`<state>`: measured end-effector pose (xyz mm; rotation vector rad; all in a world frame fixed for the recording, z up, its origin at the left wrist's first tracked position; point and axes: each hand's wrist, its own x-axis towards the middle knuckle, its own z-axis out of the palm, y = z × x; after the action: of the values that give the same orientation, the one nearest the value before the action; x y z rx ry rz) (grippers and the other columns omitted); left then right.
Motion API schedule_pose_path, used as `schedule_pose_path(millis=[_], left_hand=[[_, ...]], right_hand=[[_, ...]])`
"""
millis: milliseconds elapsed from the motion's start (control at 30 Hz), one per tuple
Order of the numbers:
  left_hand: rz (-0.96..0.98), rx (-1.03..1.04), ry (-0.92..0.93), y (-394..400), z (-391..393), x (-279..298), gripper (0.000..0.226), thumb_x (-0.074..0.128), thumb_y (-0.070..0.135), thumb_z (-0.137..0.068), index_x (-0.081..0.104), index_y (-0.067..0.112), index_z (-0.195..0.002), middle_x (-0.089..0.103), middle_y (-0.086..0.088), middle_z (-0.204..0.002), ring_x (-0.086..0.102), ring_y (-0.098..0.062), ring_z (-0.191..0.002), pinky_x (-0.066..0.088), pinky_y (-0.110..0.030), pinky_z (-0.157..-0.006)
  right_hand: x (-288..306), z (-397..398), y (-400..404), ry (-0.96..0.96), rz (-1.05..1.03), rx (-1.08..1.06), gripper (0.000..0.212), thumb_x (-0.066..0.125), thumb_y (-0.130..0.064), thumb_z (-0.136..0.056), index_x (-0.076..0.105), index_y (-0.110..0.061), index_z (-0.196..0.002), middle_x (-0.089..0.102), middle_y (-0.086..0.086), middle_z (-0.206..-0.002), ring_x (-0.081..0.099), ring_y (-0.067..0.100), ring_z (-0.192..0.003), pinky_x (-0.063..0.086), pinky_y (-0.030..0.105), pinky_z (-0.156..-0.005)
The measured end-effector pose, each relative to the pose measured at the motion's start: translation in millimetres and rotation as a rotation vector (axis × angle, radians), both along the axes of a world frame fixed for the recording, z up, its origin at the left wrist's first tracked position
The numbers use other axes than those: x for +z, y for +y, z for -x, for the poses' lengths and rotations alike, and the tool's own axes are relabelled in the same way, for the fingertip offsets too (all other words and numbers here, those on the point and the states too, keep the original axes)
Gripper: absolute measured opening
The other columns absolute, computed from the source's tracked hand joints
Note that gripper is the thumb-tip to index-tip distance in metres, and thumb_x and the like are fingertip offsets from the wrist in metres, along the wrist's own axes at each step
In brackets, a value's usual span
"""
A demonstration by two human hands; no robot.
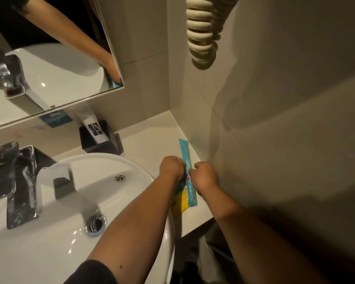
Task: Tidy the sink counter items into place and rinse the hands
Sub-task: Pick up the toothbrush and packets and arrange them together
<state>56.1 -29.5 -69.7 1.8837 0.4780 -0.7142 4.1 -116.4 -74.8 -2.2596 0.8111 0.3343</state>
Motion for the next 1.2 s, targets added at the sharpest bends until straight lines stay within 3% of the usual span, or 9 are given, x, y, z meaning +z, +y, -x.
schedule_pose_path(millis=[100,200,333,467,567,733,867,1067,1200], left_hand=[[0.039,0.028,-0.021,6.0,-3.5,8.0,0.026,0.062,0.006,-0.085,0.06,0.013,-0.06,0.066,-0.016,-0.074,0.062,-0.033,-0.068,0.059,-0.047,-0.074],[0.085,0.026,-0.077,15.2,-8.2,23.1,0.027,0.062,0.007,-0.087,0.06,0.015,-0.061,0.069,-0.019,-0.081,0.064,-0.033,-0.071,0.058,-0.047,-0.077],[0.168,0.062,-0.124,28.6,-13.7,46.6,0.024,0.061,0.004,-0.087,0.062,0.013,-0.064,0.07,-0.022,-0.087,0.067,-0.036,-0.081,0.056,-0.052,-0.08],[0.234,0.096,-0.214,51.0,-16.8,85.4,0.016,0.058,0.005,-0.091,0.064,0.008,-0.076,0.07,-0.021,-0.092,0.067,-0.031,-0.081,0.058,-0.046,-0.08],[0.223,0.097,-0.369,75.9,-18.5,115.0,0.012,0.058,0.01,-0.093,0.067,0.007,-0.086,0.071,-0.014,-0.09,0.066,-0.024,-0.08,0.056,-0.04,-0.077],[0.099,0.214,-0.6,131.1,-30.7,150.2,0.012,0.061,0.016,-0.09,0.068,0.023,-0.084,0.072,0.001,-0.085,0.068,-0.018,-0.082,0.056,-0.037,-0.078],[0.004,0.321,-0.752,167.1,-46.8,174.5,0.011,0.062,0.014,-0.088,0.07,0.02,-0.087,0.07,0.005,-0.082,0.064,-0.012,-0.076,0.053,-0.031,-0.076],[-0.026,0.444,-0.786,195.2,-72.4,160.6,0.012,0.061,0.016,-0.088,0.069,0.021,-0.082,0.07,0.003,-0.081,0.063,-0.012,-0.075,0.053,-0.034,-0.074],[-0.07,0.508,-0.774,198.8,-83.5,142.0,0.011,0.06,0.018,-0.089,0.071,0.015,-0.087,0.069,0.003,-0.081,0.06,-0.009,-0.072,0.046,-0.026,-0.066]], right_hand=[[2.7,-1.1,-0.5,-0.027,-0.208,-0.081,0.038,0.06,-0.025,-0.088,0.036,-0.022,-0.058,0.046,0.001,-0.063,0.051,0.024,-0.068,0.046,0.036,-0.061],[24.2,-0.1,-0.2,-0.055,-0.395,-0.139,0.014,0.059,-0.025,-0.091,0.059,-0.015,-0.081,0.061,0.006,-0.078,0.056,0.018,-0.067,0.052,0.033,-0.064],[61.7,-1.9,0.8,-0.122,-0.613,-0.203,0.015,0.06,-0.018,-0.092,0.068,-0.006,-0.095,0.058,-0.001,-0.062,0.05,0.0,-0.035,0.039,0.016,-0.037],[92.8,-18.1,11.0,-0.192,-0.593,-0.09,0.008,0.064,-0.019,-0.09,0.068,-0.014,-0.088,0.061,-0.005,-0.063,0.05,-0.003,-0.035,0.039,0.014,-0.041],[114.2,-37.3,28.2,-0.262,-0.594,-0.003,0.011,0.065,-0.015,-0.089,0.069,-0.006,-0.084,0.056,-0.005,-0.054,0.048,0.005,-0.044,0.04,0.017,-0.046],[144.9,-81.8,80.6,-0.349,-0.59,0.231,0.011,0.066,-0.013,-0.087,0.069,-0.012,-0.076,0.061,0.0,-0.06,0.052,0.01,-0.053,0.045,0.024,-0.054],[162.2,-115.5,125.0,-0.423,-0.64,0.343,0.017,0.063,-0.008,-0.088,0.066,-0.013,-0.072,0.058,0.005,-0.057,0.05,0.016,-0.053,0.046,0.028,-0.056],[153.1,-144.7,161.8,-0.49,-0.594,0.396,0.02,0.062,-0.01,-0.088,0.066,-0.012,-0.068,0.06,0.005,-0.058,0.05,0.016,-0.052,0.046,0.031,-0.057],[125.0,-160.6,175.3,-0.49,-0.55,0.385,0.02,0.065,-0.017,-0.085,0.067,-0.015,-0.065,0.065,0.001,-0.059,0.056,0.017,-0.056,0.053,0.043,-0.066]])
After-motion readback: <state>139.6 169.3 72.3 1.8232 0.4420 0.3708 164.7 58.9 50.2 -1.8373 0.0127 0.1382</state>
